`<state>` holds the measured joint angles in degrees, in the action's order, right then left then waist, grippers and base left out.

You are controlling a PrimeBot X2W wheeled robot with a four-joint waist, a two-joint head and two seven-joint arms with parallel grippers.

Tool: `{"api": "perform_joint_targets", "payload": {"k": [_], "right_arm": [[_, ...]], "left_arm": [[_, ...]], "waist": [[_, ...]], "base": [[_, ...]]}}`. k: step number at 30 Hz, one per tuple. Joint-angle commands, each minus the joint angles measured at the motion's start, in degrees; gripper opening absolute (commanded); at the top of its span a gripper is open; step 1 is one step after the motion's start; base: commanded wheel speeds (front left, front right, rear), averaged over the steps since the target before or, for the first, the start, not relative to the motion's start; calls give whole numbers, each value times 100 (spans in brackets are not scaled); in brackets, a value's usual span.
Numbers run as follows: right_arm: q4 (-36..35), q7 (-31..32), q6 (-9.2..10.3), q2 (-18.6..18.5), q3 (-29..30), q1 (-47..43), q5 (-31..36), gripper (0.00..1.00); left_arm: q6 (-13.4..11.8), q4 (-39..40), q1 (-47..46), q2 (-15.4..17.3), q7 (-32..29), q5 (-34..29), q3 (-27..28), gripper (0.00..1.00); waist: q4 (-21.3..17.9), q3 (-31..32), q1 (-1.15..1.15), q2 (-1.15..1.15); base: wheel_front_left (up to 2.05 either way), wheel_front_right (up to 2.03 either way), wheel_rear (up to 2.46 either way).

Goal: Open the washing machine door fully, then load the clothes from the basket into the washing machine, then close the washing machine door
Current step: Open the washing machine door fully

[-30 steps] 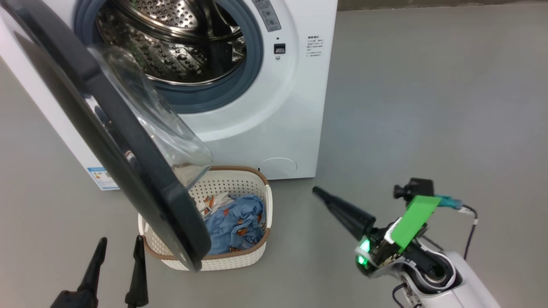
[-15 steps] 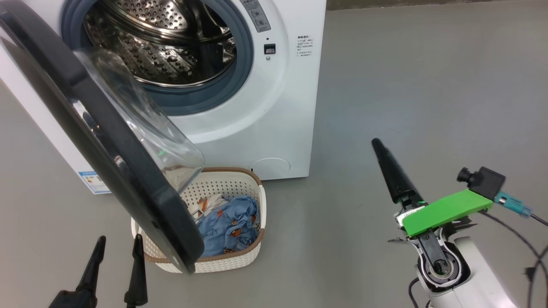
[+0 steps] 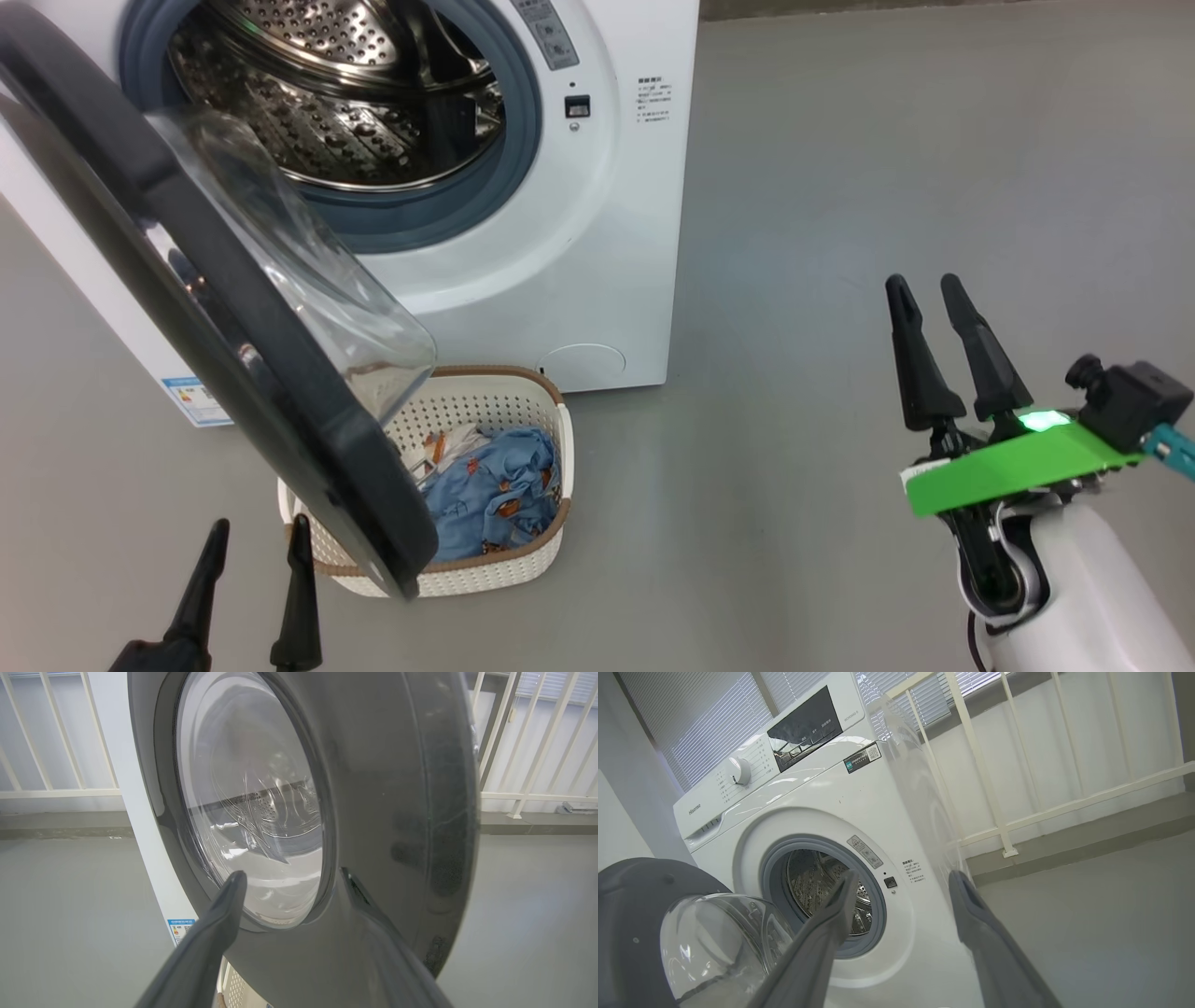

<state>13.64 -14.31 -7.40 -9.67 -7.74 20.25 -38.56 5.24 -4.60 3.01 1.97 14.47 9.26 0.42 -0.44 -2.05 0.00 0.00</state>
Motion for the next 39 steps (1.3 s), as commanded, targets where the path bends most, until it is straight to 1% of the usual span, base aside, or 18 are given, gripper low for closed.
{"api": "perform_joint_targets", "payload": {"k": [1, 5, 6, 10, 15, 17, 19, 24, 31, 39], "right_arm": [[-292, -66, -9, 103, 0, -100, 239, 100], [-682, -67, -9, 89, 216, -467, 1017, 100], [-682, -67, -9, 89, 216, -467, 1017, 100], [-931, -68, -9, 36, 318, -870, 1717, 100], [-1101, -68, -9, 58, 404, -1264, 2324, 100], [-1130, -68, -9, 115, 471, -1387, 2420, 100], [-1113, -68, -9, 73, 486, -1506, 2634, 100], [-1056, -68, -9, 184, 571, -1728, 3001, 100], [-957, -69, -9, 349, 744, -1917, 3196, 100], [-751, -69, -9, 411, 816, -1996, 3350, 100]], "left_arm": [[-42, 181, -100, 90, 52, 1, 179, 100], [-67, 195, -122, 90, 52, -6, 167, 100], [-67, 195, -122, 90, 52, -6, 167, 100], [-90, 221, -114, 90, 52, 0, 167, 100], [-104, 227, -91, 90, 52, 16, 162, 100], [-108, 234, -86, 90, 52, -2, 149, 100], [-108, 236, -91, 90, 52, -33, 120, 100], [-108, 187, -129, 90, 52, -93, 51, 100], [-128, 159, -90, 90, 52, -107, 42, 100], [-143, 120, -61, 90, 52, -98, 7, 100]], "waist": [[-7, -18, 0, 0], [-14, -26, 0, 0], [-14, -26, 0, 0], [-41, -26, 0, 0], [-80, -34, 0, 0], [-87, -33, 0, 0], [-80, -44, 0, 0], [-27, -38, 0, 0], [44, 29, 0, 0], [94, 76, 0, 0]], "base": [[0, 0, 0], [0, 0, 0], [0, 0, 0], [0, 0, 0], [0, 0, 0], [0, 0, 0], [0, 0, 0], [0, 0, 0], [0, 0, 0], [0, 0, 0]]}}
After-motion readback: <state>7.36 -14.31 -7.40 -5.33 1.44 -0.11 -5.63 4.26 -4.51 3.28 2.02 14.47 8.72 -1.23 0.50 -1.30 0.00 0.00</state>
